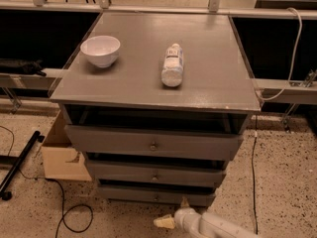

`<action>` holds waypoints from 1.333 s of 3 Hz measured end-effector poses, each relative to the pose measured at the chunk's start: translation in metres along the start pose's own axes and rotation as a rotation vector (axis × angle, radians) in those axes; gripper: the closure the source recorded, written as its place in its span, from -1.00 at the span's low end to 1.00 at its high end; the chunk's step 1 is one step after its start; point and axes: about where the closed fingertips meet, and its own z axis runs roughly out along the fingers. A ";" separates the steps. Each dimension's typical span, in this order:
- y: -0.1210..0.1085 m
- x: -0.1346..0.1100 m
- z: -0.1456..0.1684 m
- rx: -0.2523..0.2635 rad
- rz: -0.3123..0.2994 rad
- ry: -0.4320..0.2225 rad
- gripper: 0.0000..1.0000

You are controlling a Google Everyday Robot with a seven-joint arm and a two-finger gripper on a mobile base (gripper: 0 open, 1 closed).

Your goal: Open bottom drawer

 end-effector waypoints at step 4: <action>0.004 -0.015 -0.011 0.076 -0.134 -0.122 -1.00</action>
Offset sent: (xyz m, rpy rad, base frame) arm -0.0011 0.0069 0.0180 -0.0222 -0.1511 0.0375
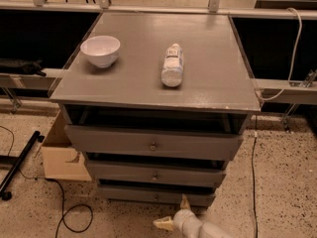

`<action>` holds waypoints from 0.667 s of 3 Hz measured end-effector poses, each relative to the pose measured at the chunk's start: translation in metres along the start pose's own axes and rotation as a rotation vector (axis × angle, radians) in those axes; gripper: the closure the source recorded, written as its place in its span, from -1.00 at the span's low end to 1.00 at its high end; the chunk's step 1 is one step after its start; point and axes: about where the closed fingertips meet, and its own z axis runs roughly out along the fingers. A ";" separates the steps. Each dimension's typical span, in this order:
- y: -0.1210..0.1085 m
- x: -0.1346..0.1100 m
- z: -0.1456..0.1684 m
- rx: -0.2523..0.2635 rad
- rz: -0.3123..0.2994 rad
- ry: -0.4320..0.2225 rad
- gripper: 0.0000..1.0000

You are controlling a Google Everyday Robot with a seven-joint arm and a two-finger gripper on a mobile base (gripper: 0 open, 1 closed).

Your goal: Open bottom drawer

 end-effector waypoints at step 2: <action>0.001 0.003 0.006 0.018 -0.028 0.006 -1.00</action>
Offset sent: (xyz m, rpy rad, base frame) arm 0.0051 0.0063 -0.0158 -0.0769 -0.0319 -0.0007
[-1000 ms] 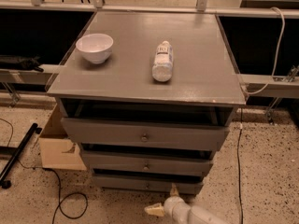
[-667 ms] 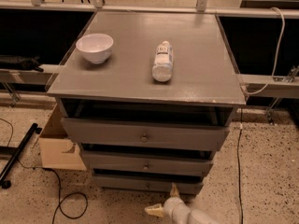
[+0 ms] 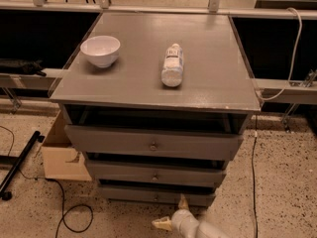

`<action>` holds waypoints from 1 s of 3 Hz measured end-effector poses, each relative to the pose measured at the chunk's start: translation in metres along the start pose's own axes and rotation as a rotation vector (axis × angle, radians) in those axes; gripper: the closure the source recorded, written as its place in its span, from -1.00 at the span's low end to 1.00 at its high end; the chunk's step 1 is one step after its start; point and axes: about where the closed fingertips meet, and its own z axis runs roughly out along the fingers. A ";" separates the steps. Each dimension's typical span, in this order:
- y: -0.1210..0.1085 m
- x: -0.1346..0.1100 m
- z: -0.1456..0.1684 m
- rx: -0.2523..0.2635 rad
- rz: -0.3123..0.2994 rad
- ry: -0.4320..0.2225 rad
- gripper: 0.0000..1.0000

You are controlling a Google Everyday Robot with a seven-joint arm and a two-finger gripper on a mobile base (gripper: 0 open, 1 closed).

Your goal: Open bottom drawer

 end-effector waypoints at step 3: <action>-0.021 -0.005 0.034 0.047 -0.087 0.047 -1.00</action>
Offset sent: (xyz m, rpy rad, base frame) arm 0.0132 -0.0004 -0.0063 -0.0397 -0.0173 -0.0003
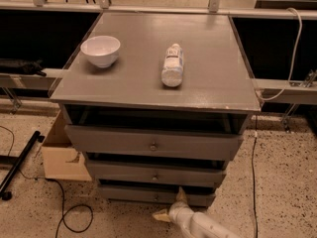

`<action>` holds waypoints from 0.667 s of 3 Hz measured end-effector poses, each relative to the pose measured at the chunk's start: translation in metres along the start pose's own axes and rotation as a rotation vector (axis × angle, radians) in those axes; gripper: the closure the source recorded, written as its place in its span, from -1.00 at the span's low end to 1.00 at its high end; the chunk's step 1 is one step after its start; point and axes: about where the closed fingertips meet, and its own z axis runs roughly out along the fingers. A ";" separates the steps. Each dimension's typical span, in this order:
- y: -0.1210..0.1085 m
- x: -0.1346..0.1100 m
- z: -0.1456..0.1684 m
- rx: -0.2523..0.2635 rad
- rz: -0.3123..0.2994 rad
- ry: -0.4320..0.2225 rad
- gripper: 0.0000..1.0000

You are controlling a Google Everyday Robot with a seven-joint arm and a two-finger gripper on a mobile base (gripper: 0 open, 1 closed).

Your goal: Open bottom drawer

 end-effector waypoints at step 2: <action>0.001 -0.002 0.001 0.016 -0.040 -0.002 -1.00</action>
Offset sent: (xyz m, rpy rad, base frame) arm -0.0089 0.0066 0.0016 -0.0305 -0.0343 0.0283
